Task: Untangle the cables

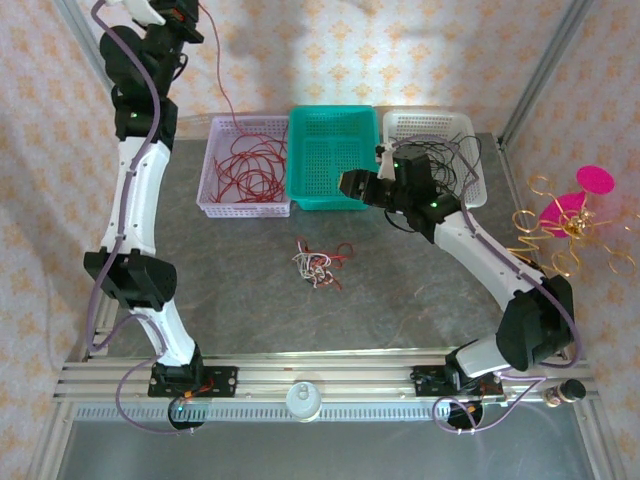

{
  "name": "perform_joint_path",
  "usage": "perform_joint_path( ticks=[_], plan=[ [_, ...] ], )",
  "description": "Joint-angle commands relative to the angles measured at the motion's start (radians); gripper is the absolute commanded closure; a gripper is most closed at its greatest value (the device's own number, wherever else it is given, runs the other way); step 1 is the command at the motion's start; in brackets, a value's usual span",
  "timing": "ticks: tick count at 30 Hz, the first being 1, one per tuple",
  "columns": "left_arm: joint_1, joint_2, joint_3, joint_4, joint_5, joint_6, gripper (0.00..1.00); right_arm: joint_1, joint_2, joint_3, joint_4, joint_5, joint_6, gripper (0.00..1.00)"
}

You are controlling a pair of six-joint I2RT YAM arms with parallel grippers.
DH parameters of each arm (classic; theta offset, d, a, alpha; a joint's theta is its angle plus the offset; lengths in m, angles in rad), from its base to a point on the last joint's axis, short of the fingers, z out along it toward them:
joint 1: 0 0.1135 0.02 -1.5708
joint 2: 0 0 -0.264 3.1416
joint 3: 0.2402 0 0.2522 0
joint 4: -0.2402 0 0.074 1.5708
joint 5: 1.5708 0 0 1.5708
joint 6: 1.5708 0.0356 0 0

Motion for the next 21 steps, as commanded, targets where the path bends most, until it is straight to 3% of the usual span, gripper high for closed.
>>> perform_joint_path(
  ticks=[1, 14, 21],
  plan=[
    [0.034, -0.005, -0.027, -0.024, -0.04, 0.042, 1.0, 0.002, -0.003, 0.041, 0.012, -0.019, 0.014, 0.42],
    [0.042, 0.024, -0.147, -0.028, -0.065, 0.099, 1.0, 0.001, -0.025, 0.025, -0.003, -0.01, 0.029, 0.42],
    [0.043, 0.021, -0.346, 0.087, 0.024, -0.006, 1.0, 0.002, -0.017, 0.03, -0.002, -0.007, 0.047, 0.43]
  ],
)
